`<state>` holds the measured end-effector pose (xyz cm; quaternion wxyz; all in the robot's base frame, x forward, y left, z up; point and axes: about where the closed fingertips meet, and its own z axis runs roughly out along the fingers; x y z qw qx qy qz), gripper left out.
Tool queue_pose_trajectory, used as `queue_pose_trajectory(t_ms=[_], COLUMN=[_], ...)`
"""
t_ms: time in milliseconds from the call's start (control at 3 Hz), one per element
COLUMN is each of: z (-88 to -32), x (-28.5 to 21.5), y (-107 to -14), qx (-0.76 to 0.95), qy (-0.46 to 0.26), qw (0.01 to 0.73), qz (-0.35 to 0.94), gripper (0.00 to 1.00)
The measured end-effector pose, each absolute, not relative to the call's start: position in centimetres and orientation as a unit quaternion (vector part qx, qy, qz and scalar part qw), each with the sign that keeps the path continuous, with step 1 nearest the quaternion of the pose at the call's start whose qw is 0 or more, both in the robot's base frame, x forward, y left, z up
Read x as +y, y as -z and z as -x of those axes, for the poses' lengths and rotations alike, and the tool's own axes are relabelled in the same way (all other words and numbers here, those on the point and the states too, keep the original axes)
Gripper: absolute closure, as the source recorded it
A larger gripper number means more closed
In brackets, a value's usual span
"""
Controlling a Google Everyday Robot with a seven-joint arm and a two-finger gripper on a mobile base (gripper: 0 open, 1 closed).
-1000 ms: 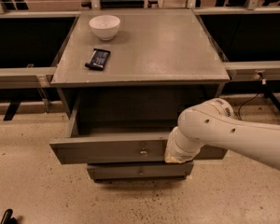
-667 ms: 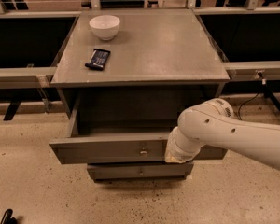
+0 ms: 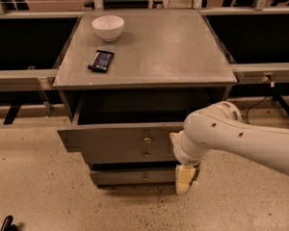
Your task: Close top drawer
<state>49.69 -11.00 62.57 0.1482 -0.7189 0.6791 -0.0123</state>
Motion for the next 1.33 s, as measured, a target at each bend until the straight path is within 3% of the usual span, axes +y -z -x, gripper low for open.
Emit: queue_pose_trajectory(t_ms=[333,667,1333], z=[-49.8,-50.8,-54.2], x=[-10.9,-10.2,-9.8], y=[-62.5,-62.6,-63.2], qx=[0.675,0.669,0.659], qy=[0.018,0.028,0.048], qw=[0.149,0.147,0.148], qz=[0.722,0.728,0.736], gripper=[0.00,0.18,0.64])
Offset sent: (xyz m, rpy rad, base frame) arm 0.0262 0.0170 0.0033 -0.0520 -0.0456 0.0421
